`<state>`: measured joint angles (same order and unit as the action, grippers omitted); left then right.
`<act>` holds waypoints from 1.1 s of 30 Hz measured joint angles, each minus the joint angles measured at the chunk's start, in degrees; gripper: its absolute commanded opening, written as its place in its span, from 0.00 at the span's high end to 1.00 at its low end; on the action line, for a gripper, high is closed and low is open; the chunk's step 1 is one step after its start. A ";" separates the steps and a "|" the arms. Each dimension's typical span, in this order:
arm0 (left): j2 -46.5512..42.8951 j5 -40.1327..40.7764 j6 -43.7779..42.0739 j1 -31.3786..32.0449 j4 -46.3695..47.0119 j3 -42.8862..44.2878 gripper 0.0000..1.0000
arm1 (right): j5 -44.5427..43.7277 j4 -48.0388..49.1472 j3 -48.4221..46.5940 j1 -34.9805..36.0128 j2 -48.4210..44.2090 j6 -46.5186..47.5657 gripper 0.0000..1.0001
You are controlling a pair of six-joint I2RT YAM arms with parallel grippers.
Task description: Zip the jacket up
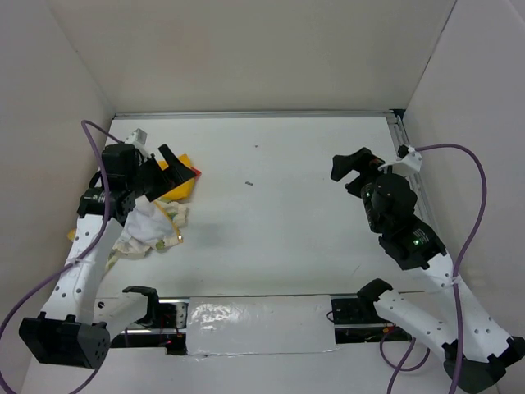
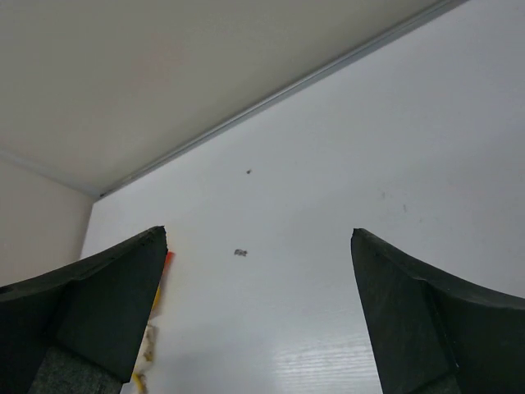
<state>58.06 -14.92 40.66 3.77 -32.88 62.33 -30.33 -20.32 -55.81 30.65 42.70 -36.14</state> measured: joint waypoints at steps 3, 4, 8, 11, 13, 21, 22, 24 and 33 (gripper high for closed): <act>1.05 2.36 0.02 0.28 -2.21 1.49 0.01 | -2.10 -2.29 0.98 -0.24 -1.40 0.46 0.00; 1.03 3.28 0.11 0.42 -2.67 1.88 0.01 | -2.82 -2.97 1.01 -0.31 -1.62 0.42 0.00; 1.03 5.84 0.11 0.57 -3.26 2.75 0.01 | -5.75 -4.79 1.01 -0.33 -1.92 0.20 0.00; 1.57 6.62 -0.09 0.57 -3.56 2.82 0.01 | -5.88 -5.79 0.66 -0.33 -1.03 0.85 0.00; 2.47 7.17 -0.15 0.57 -3.45 2.82 0.01 | -5.95 -6.32 0.20 -0.44 0.28 1.07 0.00; 13.86 16.63 6.80 -8.50 -8.57 5.11 0.01 | -2.43 -6.21 0.24 -3.30 5.14 2.67 0.00; 16.15 18.32 8.48 -11.15 -10.23 6.01 0.01 | -1.55 -5.95 0.35 -4.02 5.46 2.82 0.00; 20.68 21.51 12.35 -16.04 -13.68 7.50 0.01 | 1.05 -5.14 0.68 -5.81 6.21 3.04 0.00; 34.73 24.65 15.63 -24.90 -14.95 6.27 0.60 | 15.15 -2.43 1.14 -12.24 13.62 3.69 0.00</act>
<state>92.79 9.74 56.29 -21.12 -47.83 68.60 -15.18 -22.74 -54.68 18.41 56.31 -32.45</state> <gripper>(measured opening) 0.833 0.997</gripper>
